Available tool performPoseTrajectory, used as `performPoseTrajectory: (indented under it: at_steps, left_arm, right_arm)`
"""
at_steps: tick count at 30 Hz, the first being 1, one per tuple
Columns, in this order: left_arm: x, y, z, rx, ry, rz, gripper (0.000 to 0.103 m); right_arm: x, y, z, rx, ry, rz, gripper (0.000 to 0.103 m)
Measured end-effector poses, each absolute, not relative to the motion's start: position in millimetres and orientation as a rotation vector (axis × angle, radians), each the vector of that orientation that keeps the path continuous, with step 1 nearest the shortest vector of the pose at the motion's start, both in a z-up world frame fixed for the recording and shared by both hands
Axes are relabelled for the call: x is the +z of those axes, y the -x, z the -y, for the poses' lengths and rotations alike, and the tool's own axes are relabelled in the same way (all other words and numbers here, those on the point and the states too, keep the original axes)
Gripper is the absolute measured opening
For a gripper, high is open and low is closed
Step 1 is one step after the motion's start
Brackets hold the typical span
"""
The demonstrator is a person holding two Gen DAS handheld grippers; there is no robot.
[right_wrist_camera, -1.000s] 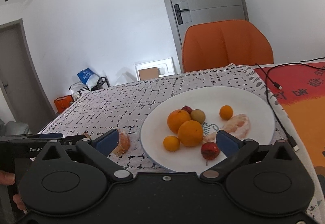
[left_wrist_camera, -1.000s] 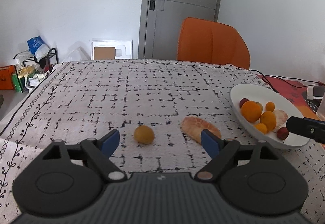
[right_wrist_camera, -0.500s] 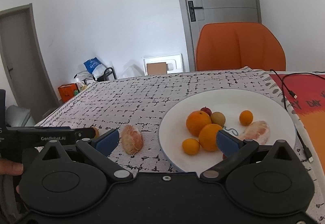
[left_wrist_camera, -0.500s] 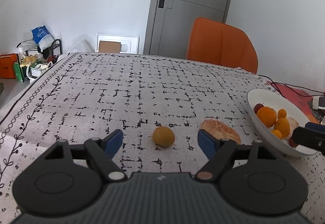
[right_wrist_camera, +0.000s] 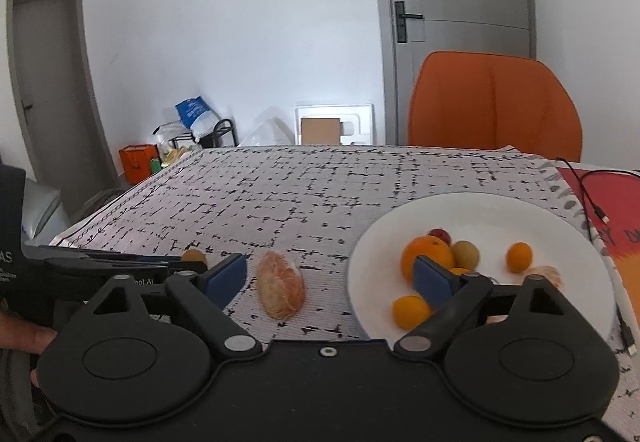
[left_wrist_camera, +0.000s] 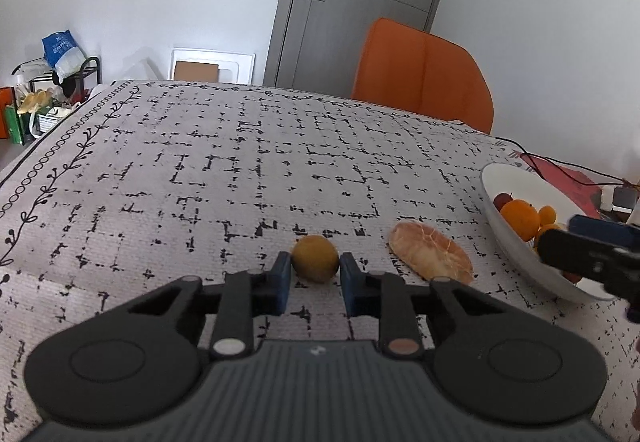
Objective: Organize fruits
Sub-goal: 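Grasp the yellow fruit with the left tool while the right tool grasps the pomelo segment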
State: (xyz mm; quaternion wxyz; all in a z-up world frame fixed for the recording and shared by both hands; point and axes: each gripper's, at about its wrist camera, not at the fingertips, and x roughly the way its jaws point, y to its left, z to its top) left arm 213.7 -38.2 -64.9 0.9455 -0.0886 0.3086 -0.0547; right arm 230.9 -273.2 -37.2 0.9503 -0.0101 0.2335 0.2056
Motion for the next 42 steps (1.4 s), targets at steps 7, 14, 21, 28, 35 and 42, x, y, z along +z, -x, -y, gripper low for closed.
performPoseTrajectory:
  at_steps: [7, 14, 21, 28, 35, 42]
  left_arm:
    - [-62.6, -206.9, 18.6, -0.075, 0.205, -0.626, 0.025]
    - [-58.1, -200.1, 0.5, -0.041, 0.226, -0.616, 0.025]
    - [-54.5, -191.8, -15.2, -0.019, 0.236, -0.603, 0.025]
    - [-53.4, -186.4, -28.2, 0.013, 0.247, -0.599, 0.025]
    - [-53.3, -183.3, -29.2, 0.011, 0.257, -0.592, 0.025]
    - [-53.4, -177.4, -32.4, -0.010, 0.268, -0.592, 0.025]
  right_arm:
    - [-39.7, -236.2, 253.0, 0.472, 0.044, -0.481, 0.079]
    - [-46.1, -244.0, 233.5, 0.509, 0.081, -0.508, 0.068]
    - [-52.0, -252.2, 216.6, 0.511, 0.146, -0.519, 0.063]
    - [-59.0, -263.0, 205.1, 0.505, 0.216, -0.534, 0.056]
    - [-64.9, -257.6, 193.2, 0.507, 0.294, -0.541, 0.056]
    - [-62.4, -251.2, 191.0, 0.517, 0.278, -0.555, 0.051]
